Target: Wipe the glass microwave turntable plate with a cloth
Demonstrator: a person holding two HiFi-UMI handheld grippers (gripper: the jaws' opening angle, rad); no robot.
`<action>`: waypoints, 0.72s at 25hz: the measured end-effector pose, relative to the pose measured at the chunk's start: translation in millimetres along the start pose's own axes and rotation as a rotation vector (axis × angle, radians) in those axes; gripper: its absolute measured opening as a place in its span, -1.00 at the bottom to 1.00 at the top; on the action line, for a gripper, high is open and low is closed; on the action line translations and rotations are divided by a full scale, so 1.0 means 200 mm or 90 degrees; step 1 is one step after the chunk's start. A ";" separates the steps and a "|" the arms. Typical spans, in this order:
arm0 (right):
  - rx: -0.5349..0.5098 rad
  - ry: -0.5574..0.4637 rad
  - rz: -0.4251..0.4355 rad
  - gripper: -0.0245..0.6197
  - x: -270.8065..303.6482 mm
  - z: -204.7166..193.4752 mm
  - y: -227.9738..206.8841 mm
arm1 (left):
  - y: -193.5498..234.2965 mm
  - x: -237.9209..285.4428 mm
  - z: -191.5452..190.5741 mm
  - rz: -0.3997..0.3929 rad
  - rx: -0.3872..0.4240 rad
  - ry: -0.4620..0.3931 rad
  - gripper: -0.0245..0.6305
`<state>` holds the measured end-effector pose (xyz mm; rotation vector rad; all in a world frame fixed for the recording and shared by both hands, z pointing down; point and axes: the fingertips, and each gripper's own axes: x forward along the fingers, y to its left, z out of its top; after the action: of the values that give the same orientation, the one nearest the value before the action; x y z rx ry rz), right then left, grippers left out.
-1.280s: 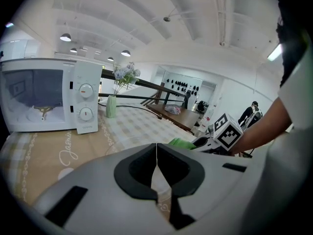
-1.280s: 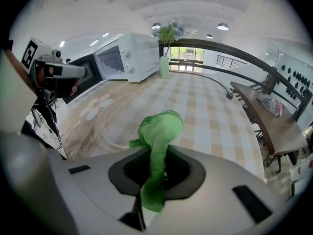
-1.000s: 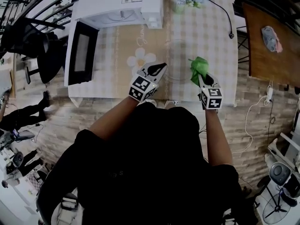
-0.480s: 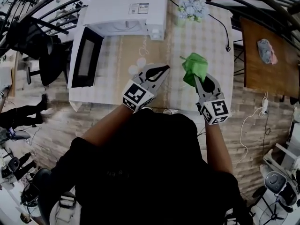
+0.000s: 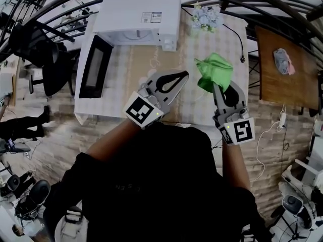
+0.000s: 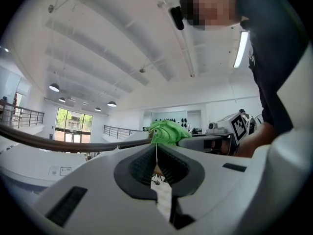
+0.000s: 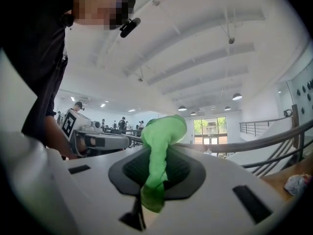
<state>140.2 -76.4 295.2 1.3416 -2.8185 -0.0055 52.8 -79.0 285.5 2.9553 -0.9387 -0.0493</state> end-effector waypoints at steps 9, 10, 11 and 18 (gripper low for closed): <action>-0.029 -0.014 -0.003 -0.73 0.00 0.08 0.02 | 0.04 -0.04 0.08 0.019 0.024 -0.007 -0.86; -0.030 -0.010 -0.002 -0.73 0.00 0.07 0.02 | 0.04 -0.05 0.08 0.022 0.022 -0.008 -0.86; -0.030 -0.008 -0.002 -0.73 0.00 0.06 0.02 | 0.05 -0.05 0.07 0.024 0.022 -0.009 -0.86; -0.031 -0.007 0.001 -0.73 0.02 0.09 0.04 | 0.06 -0.08 0.07 0.027 0.037 -0.005 -0.86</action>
<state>130.2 -74.6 277.7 1.3345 -2.8085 -0.0806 32.9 -79.4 272.1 2.9878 -1.0204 -0.0320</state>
